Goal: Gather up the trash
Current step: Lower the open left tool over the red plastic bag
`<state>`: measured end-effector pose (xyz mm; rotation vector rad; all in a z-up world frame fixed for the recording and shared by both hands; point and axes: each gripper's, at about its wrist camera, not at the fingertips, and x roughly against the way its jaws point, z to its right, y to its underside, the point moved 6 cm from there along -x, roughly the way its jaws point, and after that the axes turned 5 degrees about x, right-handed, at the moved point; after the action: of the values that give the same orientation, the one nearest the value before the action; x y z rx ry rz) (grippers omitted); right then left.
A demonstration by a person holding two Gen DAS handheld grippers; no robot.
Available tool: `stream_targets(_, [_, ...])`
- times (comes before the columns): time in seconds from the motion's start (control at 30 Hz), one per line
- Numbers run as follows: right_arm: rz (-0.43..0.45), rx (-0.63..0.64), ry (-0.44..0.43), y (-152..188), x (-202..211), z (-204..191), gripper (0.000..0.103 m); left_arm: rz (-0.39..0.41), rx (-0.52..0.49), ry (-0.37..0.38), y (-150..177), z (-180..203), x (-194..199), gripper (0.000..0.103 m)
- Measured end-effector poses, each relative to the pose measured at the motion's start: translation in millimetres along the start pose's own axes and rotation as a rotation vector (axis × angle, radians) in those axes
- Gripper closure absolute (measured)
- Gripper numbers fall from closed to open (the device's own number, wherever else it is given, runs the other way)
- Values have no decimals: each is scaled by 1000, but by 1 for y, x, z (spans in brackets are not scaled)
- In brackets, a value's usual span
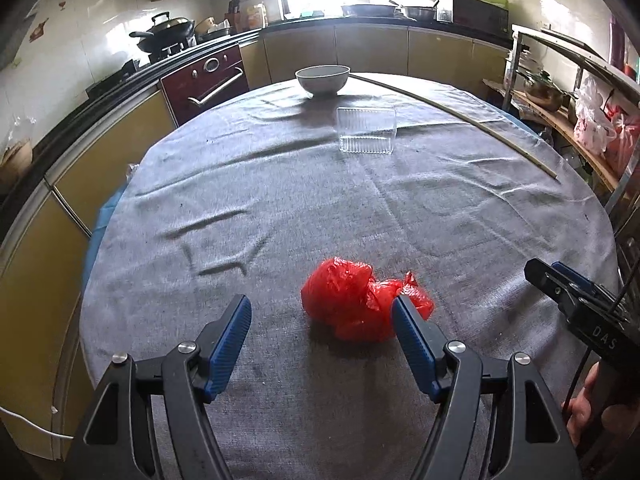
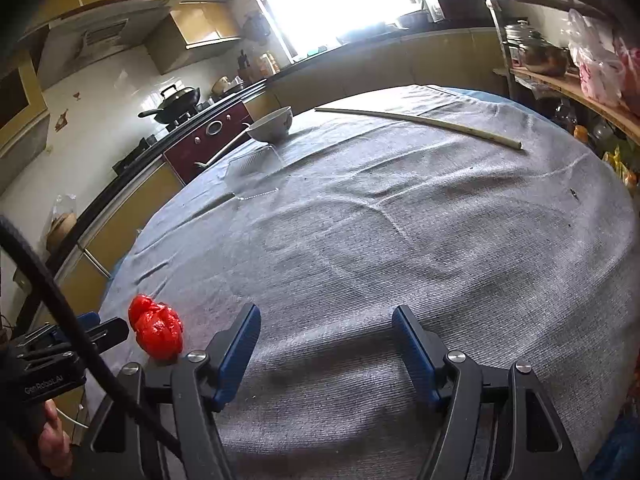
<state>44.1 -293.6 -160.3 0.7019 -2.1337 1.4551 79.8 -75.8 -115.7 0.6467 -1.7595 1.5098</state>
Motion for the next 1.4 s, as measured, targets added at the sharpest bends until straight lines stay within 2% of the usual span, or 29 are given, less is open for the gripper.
stream_targets(0.4, [11, -6, 9, -2, 1, 3, 31, -20, 15, -72, 8, -22, 2, 29])
stream_targets(0.8, [-5, -3, 16, -1, -2, 3, 31, -16, 6, -142, 21, -55, 21, 29])
stream_targets(1.4, [-34, -10, 22, 1, -7, 3, 31, -14, 30, -113, 26, -68, 27, 29])
